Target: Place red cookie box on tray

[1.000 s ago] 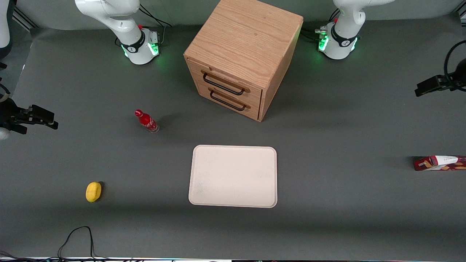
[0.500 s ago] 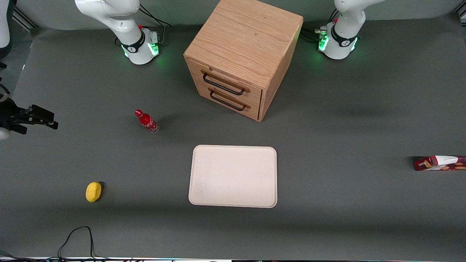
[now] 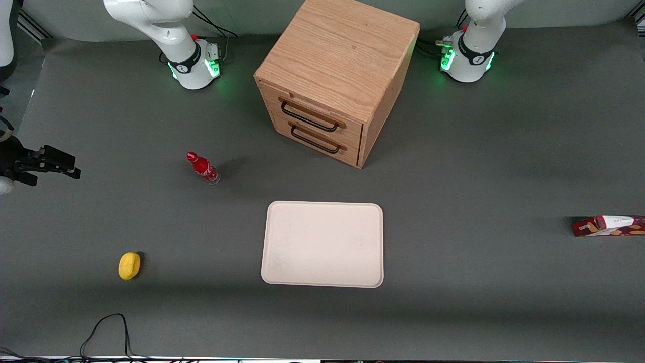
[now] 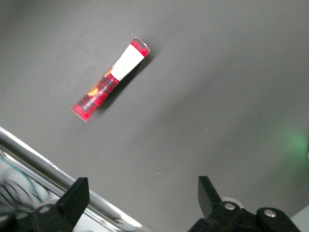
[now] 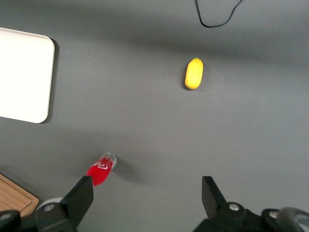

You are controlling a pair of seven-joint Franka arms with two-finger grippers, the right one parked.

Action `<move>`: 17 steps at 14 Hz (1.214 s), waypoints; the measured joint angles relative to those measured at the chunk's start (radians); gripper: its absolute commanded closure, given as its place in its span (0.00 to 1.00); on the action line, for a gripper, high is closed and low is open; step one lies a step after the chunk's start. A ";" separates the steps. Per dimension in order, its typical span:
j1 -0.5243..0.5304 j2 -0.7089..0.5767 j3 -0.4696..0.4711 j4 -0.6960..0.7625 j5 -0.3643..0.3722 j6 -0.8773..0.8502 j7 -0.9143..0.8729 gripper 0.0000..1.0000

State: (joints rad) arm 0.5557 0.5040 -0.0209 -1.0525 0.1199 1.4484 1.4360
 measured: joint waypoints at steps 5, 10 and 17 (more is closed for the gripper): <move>0.008 0.092 -0.003 0.039 0.000 0.038 0.225 0.00; 0.004 0.147 -0.015 -0.089 -0.003 0.268 0.336 0.00; 0.000 0.242 -0.023 -0.283 -0.009 0.553 0.376 0.00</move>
State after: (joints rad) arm 0.5557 0.7458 -0.0442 -1.3355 0.1113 2.0015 1.8121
